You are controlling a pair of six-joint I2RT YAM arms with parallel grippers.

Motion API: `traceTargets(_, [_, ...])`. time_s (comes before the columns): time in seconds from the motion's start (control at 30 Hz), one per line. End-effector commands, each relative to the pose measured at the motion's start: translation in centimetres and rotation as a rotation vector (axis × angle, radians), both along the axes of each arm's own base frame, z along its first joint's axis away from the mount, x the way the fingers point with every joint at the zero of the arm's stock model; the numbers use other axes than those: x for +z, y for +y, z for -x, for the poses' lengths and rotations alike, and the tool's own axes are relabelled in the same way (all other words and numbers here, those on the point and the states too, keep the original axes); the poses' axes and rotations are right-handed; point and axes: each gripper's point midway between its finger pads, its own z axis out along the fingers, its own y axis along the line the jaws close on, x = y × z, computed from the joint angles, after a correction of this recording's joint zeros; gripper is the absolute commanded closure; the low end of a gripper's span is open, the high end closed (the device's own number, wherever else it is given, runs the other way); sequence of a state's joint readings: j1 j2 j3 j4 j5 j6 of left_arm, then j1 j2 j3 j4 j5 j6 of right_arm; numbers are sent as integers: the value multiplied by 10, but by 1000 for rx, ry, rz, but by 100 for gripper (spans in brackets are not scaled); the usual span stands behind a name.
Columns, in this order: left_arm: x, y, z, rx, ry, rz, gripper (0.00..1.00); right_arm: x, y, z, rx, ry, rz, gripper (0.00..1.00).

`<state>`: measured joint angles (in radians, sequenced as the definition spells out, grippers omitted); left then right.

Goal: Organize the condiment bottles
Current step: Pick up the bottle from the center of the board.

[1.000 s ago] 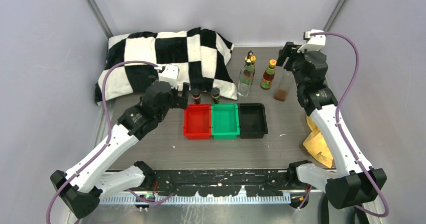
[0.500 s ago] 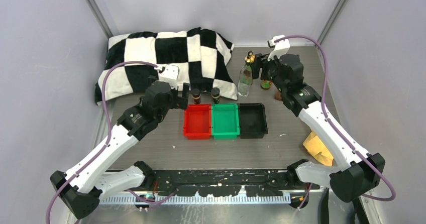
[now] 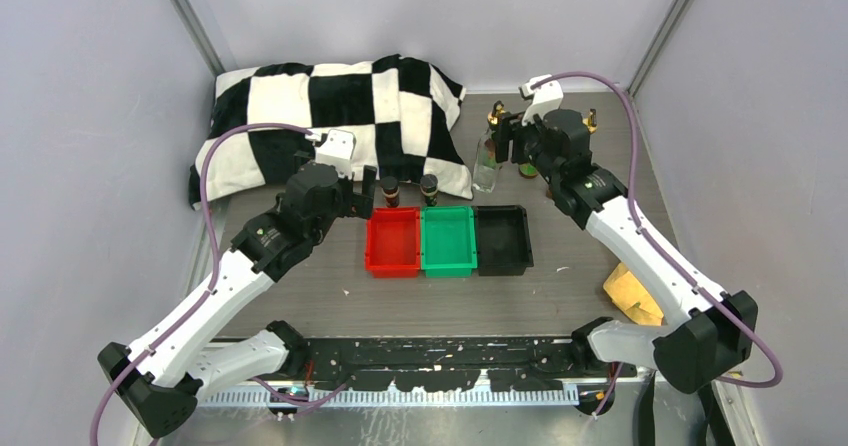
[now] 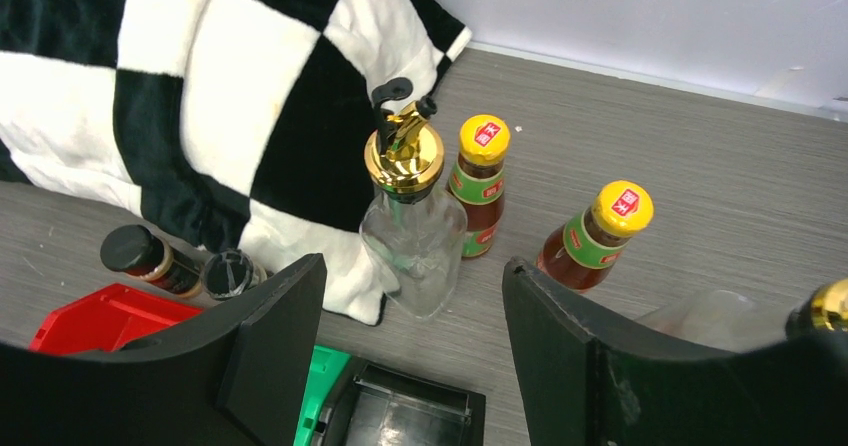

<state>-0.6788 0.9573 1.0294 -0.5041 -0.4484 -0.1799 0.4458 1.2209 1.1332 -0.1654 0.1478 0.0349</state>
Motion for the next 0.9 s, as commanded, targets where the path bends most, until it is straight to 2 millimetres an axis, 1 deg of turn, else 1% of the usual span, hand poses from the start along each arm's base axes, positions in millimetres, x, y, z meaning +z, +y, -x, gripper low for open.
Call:
traceTargets(0.0, [14,-4,-1,-8,-48,54,3,4,13,-5,55,-20,11,29])
traceTargets(0.3, [13,-5,-1,-10,-45,52,3,-9,24,-21,83,-19,46,29])
traceTargets(0.73, [11,-7,-1,-21,-38,50,3,-12,32,-49,72,-55,78,29])
traceTargets(0.87, [10,-7,-1,-23,-35,48,3,-16,34,-55,70,-49,88,30])
